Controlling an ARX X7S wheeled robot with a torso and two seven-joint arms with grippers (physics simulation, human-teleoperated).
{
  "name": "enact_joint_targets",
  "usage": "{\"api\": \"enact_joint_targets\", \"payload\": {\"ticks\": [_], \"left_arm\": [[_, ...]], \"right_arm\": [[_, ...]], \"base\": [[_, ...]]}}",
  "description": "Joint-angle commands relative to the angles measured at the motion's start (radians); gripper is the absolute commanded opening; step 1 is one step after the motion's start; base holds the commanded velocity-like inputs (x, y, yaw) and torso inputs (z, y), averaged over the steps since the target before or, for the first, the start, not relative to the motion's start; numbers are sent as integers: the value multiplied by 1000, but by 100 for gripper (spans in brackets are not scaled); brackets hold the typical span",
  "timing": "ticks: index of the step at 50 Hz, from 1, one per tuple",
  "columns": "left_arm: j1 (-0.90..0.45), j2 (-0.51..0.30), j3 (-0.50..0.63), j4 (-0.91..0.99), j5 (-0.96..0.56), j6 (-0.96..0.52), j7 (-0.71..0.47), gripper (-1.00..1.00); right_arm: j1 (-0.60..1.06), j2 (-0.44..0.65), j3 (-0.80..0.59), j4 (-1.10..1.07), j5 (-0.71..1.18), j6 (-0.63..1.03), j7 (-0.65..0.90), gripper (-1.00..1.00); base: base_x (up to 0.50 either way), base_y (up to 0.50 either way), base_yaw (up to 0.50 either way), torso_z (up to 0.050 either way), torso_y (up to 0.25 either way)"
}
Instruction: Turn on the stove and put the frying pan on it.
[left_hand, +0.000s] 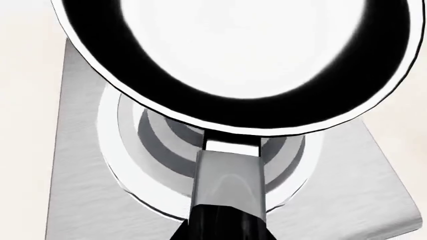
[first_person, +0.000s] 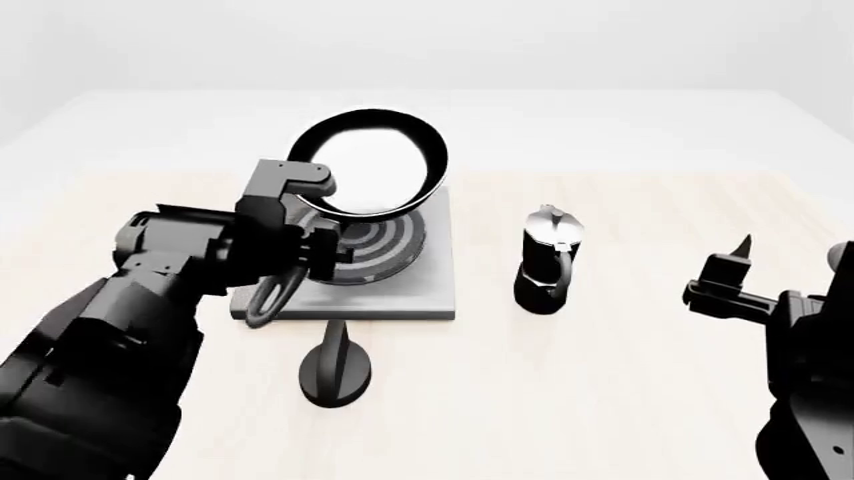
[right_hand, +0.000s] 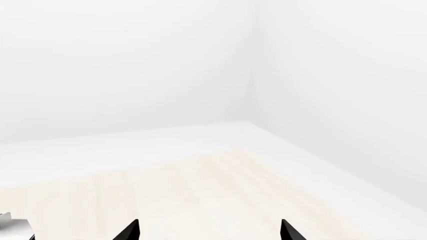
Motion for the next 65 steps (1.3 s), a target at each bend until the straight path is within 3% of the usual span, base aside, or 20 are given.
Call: {"api": "enact_joint_targets", "payload": {"ticks": [1, 10, 25, 47, 60, 61, 65], "left_arm": [[14, 52, -386, -15, 344, -57, 41, -100], [32, 64, -573, -15, 541, -84, 52, -100], [36, 49, -737, -15, 674, -104, 14, -100], [55, 58, -726, -15, 745, -126, 144, -100], [64, 57, -752, -15, 739, -145, 127, -100], [63, 57, -749, -15, 741, -150, 131, 100], [54, 57, -749, -15, 745, -155, 130, 100]], "right_arm": [[-8, -1, 1, 7, 2, -12, 0, 100], [-6, 2, 3, 4, 6, -7, 3, 100], [-4, 5, 3, 6, 11, -7, 6, 100], [-8, 5, 2, 6, 16, -11, 11, 100], [-7, 7, 1, 5, 20, -11, 14, 100], [-5, 7, 1, 6, 20, -11, 15, 100], [-3, 8, -1, 5, 21, -9, 16, 100]], "base": [[0, 0, 0, 0, 0], [0, 0, -1, 0, 1], [0, 0, 0, 1, 1], [0, 0, -1, 0, 1], [-1, 0, -1, 0, 0], [0, -3, -3, 0, 0], [0, 0, 0, 0, 0]]}}
